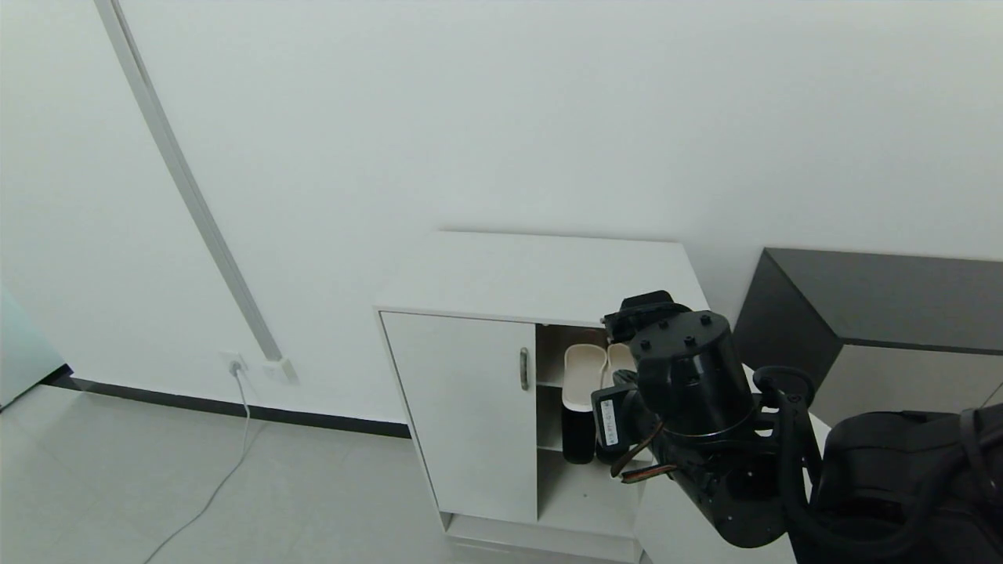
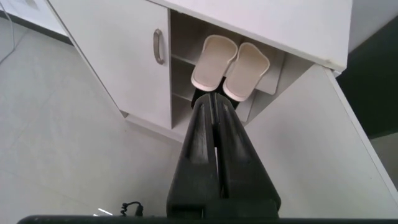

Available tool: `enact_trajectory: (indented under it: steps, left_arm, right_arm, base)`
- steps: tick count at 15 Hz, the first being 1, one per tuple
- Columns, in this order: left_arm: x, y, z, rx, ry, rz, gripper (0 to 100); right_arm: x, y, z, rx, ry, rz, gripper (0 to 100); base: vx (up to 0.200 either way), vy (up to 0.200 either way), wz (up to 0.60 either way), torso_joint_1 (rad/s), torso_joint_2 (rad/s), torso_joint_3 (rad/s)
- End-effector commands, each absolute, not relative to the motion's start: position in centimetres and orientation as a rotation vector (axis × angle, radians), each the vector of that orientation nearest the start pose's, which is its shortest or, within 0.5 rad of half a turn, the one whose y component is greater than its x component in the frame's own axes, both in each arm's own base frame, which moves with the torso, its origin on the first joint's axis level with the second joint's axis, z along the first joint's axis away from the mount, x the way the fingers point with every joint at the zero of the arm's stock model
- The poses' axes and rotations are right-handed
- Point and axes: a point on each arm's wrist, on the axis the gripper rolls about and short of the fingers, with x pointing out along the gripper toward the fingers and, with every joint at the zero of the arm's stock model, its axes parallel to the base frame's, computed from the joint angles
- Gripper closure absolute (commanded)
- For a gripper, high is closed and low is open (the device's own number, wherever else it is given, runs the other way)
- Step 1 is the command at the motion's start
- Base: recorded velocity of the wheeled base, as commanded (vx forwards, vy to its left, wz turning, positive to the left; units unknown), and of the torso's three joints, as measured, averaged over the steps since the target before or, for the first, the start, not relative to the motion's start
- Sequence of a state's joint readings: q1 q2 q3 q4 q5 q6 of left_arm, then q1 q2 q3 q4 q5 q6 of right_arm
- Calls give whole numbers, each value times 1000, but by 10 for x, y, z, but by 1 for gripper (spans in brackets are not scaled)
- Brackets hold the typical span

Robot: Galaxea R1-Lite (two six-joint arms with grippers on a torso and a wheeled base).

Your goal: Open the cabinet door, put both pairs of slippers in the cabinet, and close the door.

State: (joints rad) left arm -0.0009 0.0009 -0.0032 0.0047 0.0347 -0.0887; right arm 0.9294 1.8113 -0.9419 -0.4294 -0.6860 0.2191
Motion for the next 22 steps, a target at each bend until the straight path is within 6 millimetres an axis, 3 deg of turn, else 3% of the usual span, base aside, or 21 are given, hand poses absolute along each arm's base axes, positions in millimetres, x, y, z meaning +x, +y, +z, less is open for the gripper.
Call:
enact_trajectory:
  steps: [1,8,10,16,22]
  left_arm:
    - [-23,1,76,-89,1,35,100]
    - [-23,1,76,-89,1,35,100]
    - [-23,1,76,-89,1,35,100]
    - [-23,1,76,-89,2,34,100]
    - [-23,1,76,-89,1,35,100]
  right_arm:
    - [209,256,166,-101,327,204,100]
    - [209,254,162,-110,330,200,100]
    - [209,254,162,-115,332,201,100]
    - [210,253,161,-117,334,199,100]
    - [224,241,161,-119,332,143,100]
  base:
    - [0,0,0,188,-403,-227]
    - [0,0,0,159,-348,-188]
    - [0,0,0,11,-30,-16]
    - [0,0,-600,6,-6,0]
    - [0,0,0,0,0,0]
